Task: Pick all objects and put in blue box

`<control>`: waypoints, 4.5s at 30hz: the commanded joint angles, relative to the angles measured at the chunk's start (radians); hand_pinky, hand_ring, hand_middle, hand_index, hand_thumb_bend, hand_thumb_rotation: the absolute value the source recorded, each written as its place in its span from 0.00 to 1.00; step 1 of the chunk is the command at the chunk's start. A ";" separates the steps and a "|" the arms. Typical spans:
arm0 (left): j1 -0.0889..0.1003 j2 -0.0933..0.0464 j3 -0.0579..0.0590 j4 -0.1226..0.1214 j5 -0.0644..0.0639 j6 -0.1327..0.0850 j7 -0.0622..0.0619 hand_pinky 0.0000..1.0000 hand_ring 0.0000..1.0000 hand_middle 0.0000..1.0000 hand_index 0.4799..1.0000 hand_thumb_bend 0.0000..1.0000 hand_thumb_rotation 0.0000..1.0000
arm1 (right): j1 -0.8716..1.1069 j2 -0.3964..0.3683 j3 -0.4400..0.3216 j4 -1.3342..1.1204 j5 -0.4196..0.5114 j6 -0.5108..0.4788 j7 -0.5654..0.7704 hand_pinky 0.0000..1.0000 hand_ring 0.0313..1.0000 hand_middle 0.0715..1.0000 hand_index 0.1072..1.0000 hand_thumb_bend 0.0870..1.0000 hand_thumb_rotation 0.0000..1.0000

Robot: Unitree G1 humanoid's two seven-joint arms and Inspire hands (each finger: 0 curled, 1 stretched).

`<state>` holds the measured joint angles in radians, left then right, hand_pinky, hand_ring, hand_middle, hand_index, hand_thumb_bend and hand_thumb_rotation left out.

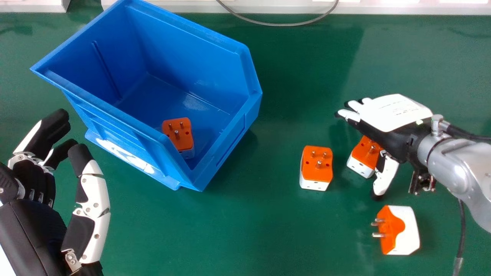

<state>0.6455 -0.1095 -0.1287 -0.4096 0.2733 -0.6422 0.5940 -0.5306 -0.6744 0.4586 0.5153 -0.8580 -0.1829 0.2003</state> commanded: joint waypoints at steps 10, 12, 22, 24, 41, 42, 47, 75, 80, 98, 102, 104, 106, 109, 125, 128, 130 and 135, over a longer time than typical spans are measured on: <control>0.010 -0.074 -0.003 -0.033 0.006 -0.003 0.002 0.68 0.73 0.72 0.49 0.24 0.00 | -0.009 0.013 0.011 -0.003 -0.021 -0.023 -0.058 0.71 0.92 0.94 0.88 0.91 0.14; 0.010 -0.076 -0.003 -0.034 0.007 -0.003 0.004 0.68 0.73 0.72 0.49 0.24 0.00 | -0.014 0.013 0.013 0.002 -0.021 -0.027 -0.049 0.71 0.92 0.94 0.87 0.91 0.14; 0.017 -0.073 -0.004 -0.034 0.004 -0.006 0.002 0.69 0.74 0.72 0.50 0.24 0.00 | -0.056 0.005 0.058 0.063 -0.062 -0.033 -0.030 0.73 0.95 0.95 0.87 0.94 0.08; 0.017 -0.073 -0.003 -0.033 0.005 -0.007 0.003 0.68 0.73 0.72 0.49 0.24 0.00 | -0.072 0.001 0.078 0.076 -0.083 -0.021 -0.018 0.75 0.97 0.96 0.87 0.95 0.09; 0.016 -0.076 -0.011 -0.037 -0.005 -0.001 -0.001 0.69 0.74 0.72 0.49 0.25 0.00 | -0.129 -0.027 0.121 0.168 -0.096 -0.066 -0.060 0.83 1.00 1.00 0.89 1.00 0.11; 0.015 -0.075 -0.011 -0.037 -0.006 -0.001 -0.002 0.68 0.74 0.72 0.49 0.25 0.00 | -0.130 -0.028 0.121 0.172 -0.094 -0.069 -0.063 0.83 1.00 1.00 0.89 1.00 0.11; 0.012 -0.073 -0.006 -0.039 -0.003 0.004 -0.004 0.68 0.74 0.72 0.50 0.24 0.00 | -0.134 -0.039 0.109 0.168 -0.080 -0.089 -0.064 0.84 1.00 1.00 0.89 1.00 0.10; 0.003 -0.067 -0.004 -0.043 -0.006 0.008 -0.010 0.68 0.73 0.72 0.49 0.24 0.00 | -0.141 -0.077 0.093 0.177 -0.071 -0.160 -0.089 0.79 1.00 0.97 0.89 0.95 0.08; 0.005 -0.069 -0.003 -0.044 -0.002 0.010 -0.008 0.67 0.73 0.72 0.49 0.24 0.00 | -0.127 -0.069 0.099 0.199 -0.087 -0.218 -0.185 0.75 0.96 0.94 0.87 0.94 0.07; 0.008 -0.071 0.003 -0.044 -0.006 0.008 -0.011 0.69 0.74 0.72 0.50 0.24 0.00 | -0.207 0.045 0.186 0.557 -0.191 -0.318 -0.761 0.35 0.45 0.47 0.49 0.46 0.00; 0.009 -0.071 0.004 -0.047 -0.004 0.012 -0.011 0.68 0.73 0.72 0.50 0.24 0.00 | -0.224 0.052 0.208 0.598 -0.185 -0.338 -0.807 0.34 0.44 0.46 0.47 0.45 0.00; 0.009 -0.071 0.006 -0.047 0.000 0.012 -0.010 0.68 0.74 0.72 0.50 0.24 0.00 | -0.230 0.054 0.218 0.610 -0.183 -0.343 -0.820 0.34 0.44 0.46 0.46 0.45 0.00; 0.008 -0.072 0.010 -0.044 0.009 0.011 -0.007 0.68 0.73 0.72 0.49 0.24 0.00 | -0.236 0.055 0.227 0.619 -0.186 -0.342 -0.837 0.35 0.44 0.46 0.46 0.45 0.00; 0.007 -0.070 0.010 -0.044 0.009 0.011 -0.007 0.68 0.73 0.71 0.49 0.25 0.00 | -0.240 0.054 0.232 0.624 -0.182 -0.348 -0.836 0.34 0.45 0.46 0.46 0.45 0.00; 0.009 -0.072 -0.002 -0.043 -0.007 0.008 -0.011 0.69 0.74 0.72 0.51 0.24 0.00 | -0.232 0.040 0.225 0.590 -0.170 -0.369 -0.845 0.34 0.44 0.47 0.45 0.45 0.00; 0.010 -0.072 -0.002 -0.041 -0.004 0.006 -0.011 0.69 0.74 0.72 0.50 0.24 0.00 | -0.229 0.032 0.216 0.571 -0.162 -0.360 -0.825 0.34 0.44 0.46 0.46 0.45 0.00; 0.011 -0.072 0.001 -0.040 0.003 0.005 -0.008 0.69 0.74 0.72 0.50 0.24 0.00 | -0.225 0.026 0.206 0.548 -0.156 -0.349 -0.816 0.34 0.44 0.47 0.46 0.45 0.00; 0.016 -0.072 -0.003 -0.044 -0.002 0.008 -0.011 0.68 0.74 0.72 0.50 0.24 0.00 | -0.190 -0.010 0.138 0.431 -0.091 -0.344 -0.741 0.34 0.43 0.46 0.45 0.45 0.00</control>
<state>0.6450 -0.1102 -0.1236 -0.4284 0.2661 -0.6221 0.5795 -0.7194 -0.6500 0.6348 0.9940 -0.9904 -0.5318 -0.5541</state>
